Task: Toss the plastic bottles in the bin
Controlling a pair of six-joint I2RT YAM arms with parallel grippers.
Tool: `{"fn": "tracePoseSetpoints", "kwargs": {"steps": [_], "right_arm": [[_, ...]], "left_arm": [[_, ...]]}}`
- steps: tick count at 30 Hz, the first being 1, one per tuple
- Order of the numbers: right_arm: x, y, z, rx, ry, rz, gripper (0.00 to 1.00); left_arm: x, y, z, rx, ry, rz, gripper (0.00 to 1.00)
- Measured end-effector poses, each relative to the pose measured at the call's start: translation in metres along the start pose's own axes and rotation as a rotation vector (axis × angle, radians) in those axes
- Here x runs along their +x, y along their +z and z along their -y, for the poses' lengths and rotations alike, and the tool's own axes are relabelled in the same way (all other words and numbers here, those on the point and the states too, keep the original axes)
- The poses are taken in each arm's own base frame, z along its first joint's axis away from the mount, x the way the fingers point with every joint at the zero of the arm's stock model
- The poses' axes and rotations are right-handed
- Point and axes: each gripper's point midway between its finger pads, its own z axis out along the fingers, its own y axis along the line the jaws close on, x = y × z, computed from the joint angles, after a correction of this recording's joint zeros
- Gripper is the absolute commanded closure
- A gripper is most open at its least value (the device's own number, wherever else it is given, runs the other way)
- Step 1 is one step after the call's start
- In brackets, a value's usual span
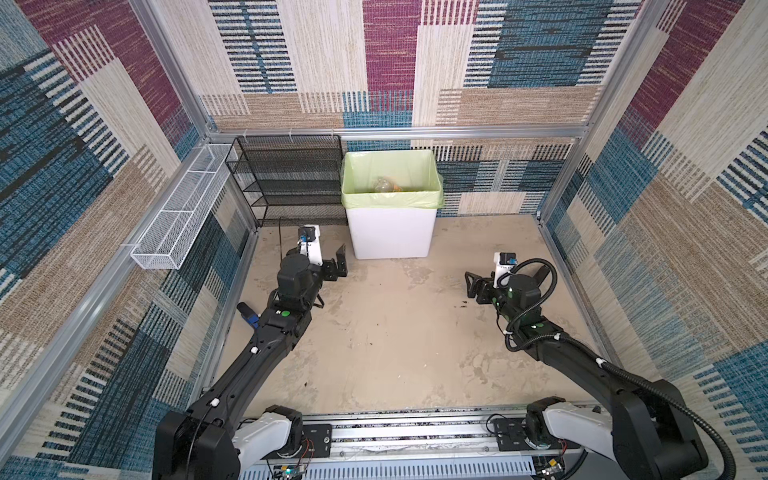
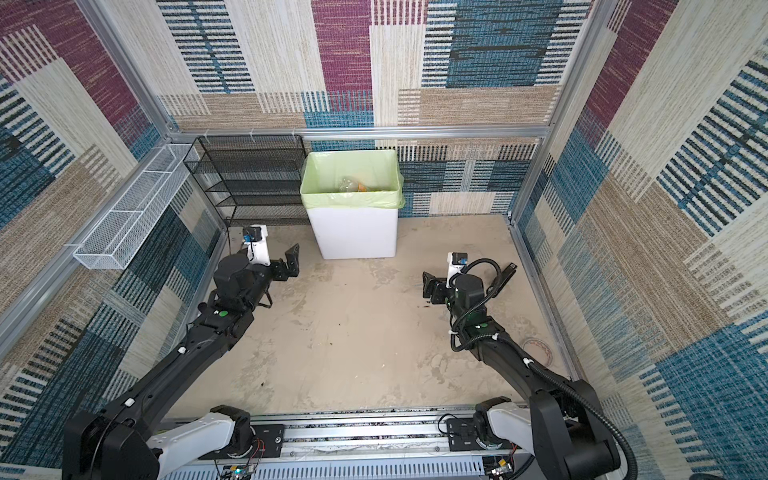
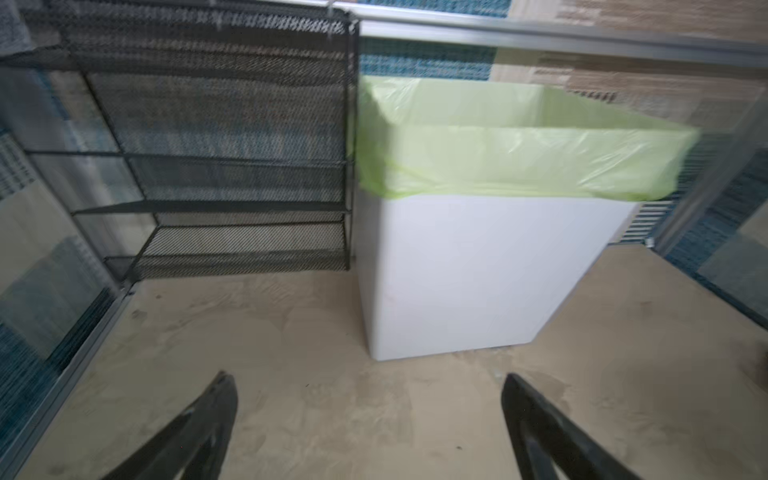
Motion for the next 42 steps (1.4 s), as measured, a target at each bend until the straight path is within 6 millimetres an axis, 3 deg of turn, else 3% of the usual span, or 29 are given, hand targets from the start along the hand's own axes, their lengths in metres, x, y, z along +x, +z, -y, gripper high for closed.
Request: {"fn": "tracePoseSetpoints", "kwargs": {"steps": [3,6,14,18,24,29,32,35,42], "right_arm": [[-0.008,-0.015,0.017,0.071,-0.019,0.105,0.08],[-0.014,-0.027,0.039,0.165,-0.025,0.195,0.07],[0.011,-0.051,0.127,0.502,0.011,0.256,0.07],[0.029,-0.049,0.148,0.571,0.018,0.235,0.06],[0.025,-0.037,0.15,0.535,-0.006,0.287,0.06],[0.013,-0.021,0.133,0.417,-0.059,0.304,0.05],[0.018,-0.012,0.122,0.34,-0.098,0.286,0.03],[0.028,-0.006,0.118,0.303,-0.116,0.255,0.01],[0.02,-0.005,0.112,0.275,-0.133,0.286,0.01]], "left_arm": [[0.046,-0.01,-0.024,-0.098,0.005,-0.035,0.01],[0.075,-0.016,-0.044,-0.191,0.012,-0.044,0.01],[0.119,-0.016,-0.087,-0.386,0.093,-0.065,0.01],[0.134,-0.01,-0.1,-0.426,0.123,-0.082,0.01],[0.163,0.0,-0.112,-0.435,0.125,-0.119,0.01],[0.156,0.016,-0.105,-0.356,0.111,-0.102,0.01],[0.166,0.026,-0.103,-0.308,0.11,-0.147,0.01],[0.153,0.038,-0.099,-0.247,0.094,-0.134,0.01],[0.163,0.04,-0.096,-0.197,0.086,-0.181,0.01]]}}
